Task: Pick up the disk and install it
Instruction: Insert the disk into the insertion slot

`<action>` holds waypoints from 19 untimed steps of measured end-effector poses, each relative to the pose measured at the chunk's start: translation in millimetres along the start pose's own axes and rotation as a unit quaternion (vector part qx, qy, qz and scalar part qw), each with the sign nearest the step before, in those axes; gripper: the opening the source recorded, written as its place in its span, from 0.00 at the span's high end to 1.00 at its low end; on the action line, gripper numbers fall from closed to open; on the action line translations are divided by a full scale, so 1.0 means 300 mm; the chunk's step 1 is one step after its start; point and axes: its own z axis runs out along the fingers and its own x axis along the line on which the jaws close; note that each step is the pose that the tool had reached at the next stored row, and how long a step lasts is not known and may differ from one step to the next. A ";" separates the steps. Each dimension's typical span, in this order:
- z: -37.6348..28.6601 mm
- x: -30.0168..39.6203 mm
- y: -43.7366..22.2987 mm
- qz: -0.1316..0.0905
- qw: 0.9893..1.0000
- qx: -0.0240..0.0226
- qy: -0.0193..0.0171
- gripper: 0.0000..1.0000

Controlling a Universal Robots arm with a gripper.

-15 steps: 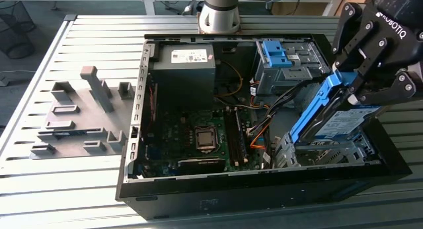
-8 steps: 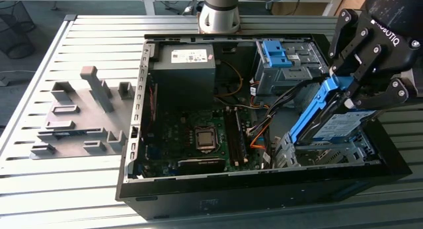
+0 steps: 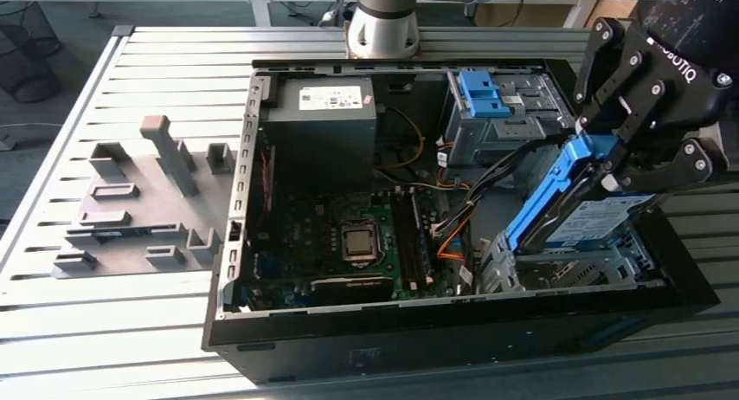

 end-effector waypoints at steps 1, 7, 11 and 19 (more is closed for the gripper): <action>0.001 0.000 0.000 0.000 1.000 0.000 0.000 0.62; 0.035 0.003 -0.001 0.000 1.000 0.000 0.000 0.56; 0.059 0.005 -0.002 0.000 1.000 0.000 0.000 0.56; 0.109 0.007 -0.003 -0.001 1.000 0.000 0.000 0.75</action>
